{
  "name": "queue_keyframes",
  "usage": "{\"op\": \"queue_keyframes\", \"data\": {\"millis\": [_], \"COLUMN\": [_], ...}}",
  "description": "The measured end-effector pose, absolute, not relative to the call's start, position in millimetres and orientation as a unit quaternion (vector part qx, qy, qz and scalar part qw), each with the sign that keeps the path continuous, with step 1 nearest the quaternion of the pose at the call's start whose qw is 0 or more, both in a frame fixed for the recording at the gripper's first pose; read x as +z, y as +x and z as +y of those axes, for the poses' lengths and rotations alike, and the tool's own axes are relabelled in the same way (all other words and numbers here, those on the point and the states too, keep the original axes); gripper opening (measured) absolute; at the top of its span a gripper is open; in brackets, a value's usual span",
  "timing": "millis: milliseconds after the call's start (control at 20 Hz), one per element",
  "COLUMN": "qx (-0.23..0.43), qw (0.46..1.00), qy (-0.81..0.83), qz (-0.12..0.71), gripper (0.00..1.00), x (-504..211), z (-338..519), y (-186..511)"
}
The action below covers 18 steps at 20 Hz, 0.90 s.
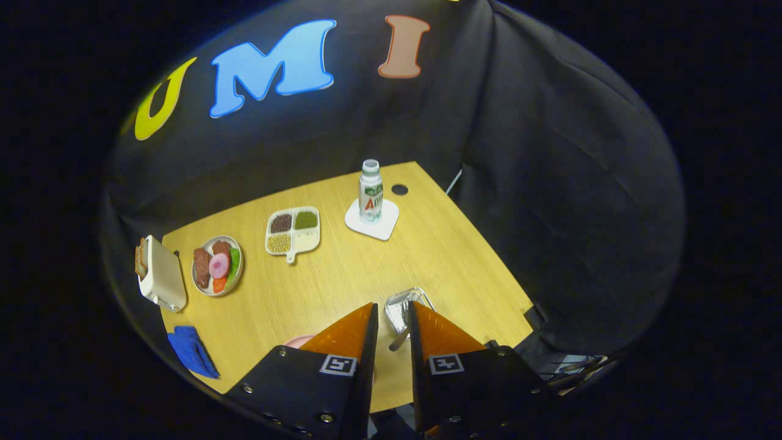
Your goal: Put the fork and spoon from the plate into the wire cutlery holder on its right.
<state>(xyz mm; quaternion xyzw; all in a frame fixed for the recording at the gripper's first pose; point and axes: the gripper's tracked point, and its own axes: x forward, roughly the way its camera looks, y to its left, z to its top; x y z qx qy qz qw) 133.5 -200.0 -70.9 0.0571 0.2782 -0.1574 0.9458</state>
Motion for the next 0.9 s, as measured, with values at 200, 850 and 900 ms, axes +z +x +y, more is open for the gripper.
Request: {"op": "queue_keyframes", "data": {"millis": [200,850,900], "qx": [-0.142,-0.089,-0.088], "qw": [0.974,0.991,0.991], "qy": [0.055,-0.002,-0.006], "qz": [0.17,-0.104,-0.105], "gripper": [0.29,0.28,0.28], "x": [-21.4,125.9,126.9], "z": [-184.5,-128.8,-125.2], "y": [144.3,102.1,100.6]}}
